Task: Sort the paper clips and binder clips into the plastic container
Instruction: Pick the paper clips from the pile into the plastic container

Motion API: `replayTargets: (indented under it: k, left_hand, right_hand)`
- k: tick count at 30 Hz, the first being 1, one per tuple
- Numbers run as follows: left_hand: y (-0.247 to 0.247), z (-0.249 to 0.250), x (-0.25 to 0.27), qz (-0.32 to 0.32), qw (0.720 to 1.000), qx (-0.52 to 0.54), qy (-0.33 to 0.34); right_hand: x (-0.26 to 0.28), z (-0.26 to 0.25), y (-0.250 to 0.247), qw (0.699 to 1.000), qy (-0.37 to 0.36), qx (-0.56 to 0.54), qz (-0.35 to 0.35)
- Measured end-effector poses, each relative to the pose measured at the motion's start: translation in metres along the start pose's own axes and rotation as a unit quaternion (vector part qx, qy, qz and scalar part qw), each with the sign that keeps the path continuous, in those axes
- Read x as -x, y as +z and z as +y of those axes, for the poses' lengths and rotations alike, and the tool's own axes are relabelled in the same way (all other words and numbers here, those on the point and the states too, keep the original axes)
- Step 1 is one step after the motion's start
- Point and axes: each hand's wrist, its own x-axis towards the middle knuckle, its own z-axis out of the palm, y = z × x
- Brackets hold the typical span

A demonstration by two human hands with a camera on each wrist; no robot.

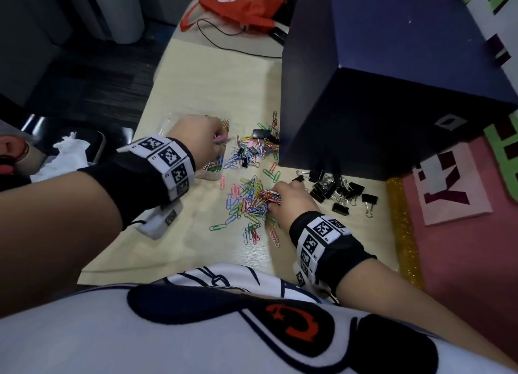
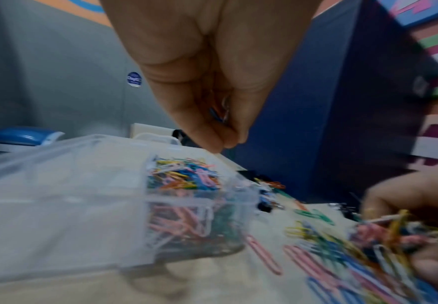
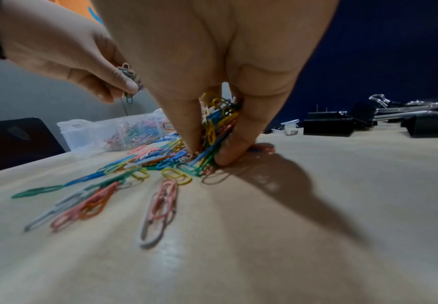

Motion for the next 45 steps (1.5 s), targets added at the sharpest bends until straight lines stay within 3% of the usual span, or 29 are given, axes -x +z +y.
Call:
replayTargets:
  k: [5,12,16,27,33,38,42,45]
  left_hand:
    - [0.000,-0.017,-0.005,-0.053,0.997,-0.025,-0.043]
    - [0.000,-0.033,-0.009,0.015,0.996,-0.002,-0.088]
    - [0.008,-0.041,-0.010,-0.030,0.988,-0.055,-0.143]
    - [0.018,-0.027,0.003,-0.097,0.987,-0.068,-0.113]
    - [0.020,-0.028,0.008,-0.092,0.988,-0.063,-0.108]
    - [0.020,-0.029,0.007,-0.090,0.988,-0.054,-0.110]
    - [0.019,-0.031,0.003,-0.069,0.988,-0.036,-0.130]
    - [0.016,-0.037,-0.003,-0.047,0.989,-0.025,-0.137]
  right_hand:
    - [-0.001,0.000,-0.002,1.000,0.004,0.006,-0.008]
    - [-0.005,0.000,-0.012,1.000,0.019,-0.011,-0.007]
    - [-0.006,-0.004,-0.023,0.999,0.018,-0.030,0.013]
    - [-0.025,-0.067,-0.041,0.993,-0.074,-0.093,0.023]
    - [-0.043,-0.098,-0.037,0.990,-0.060,-0.131,-0.005]
    - [-0.047,-0.090,-0.041,0.983,-0.043,-0.179,-0.011]
    - [-0.042,-0.058,-0.047,0.999,-0.019,-0.036,0.014]
    - [-0.030,-0.036,-0.031,0.997,-0.053,0.049,-0.042]
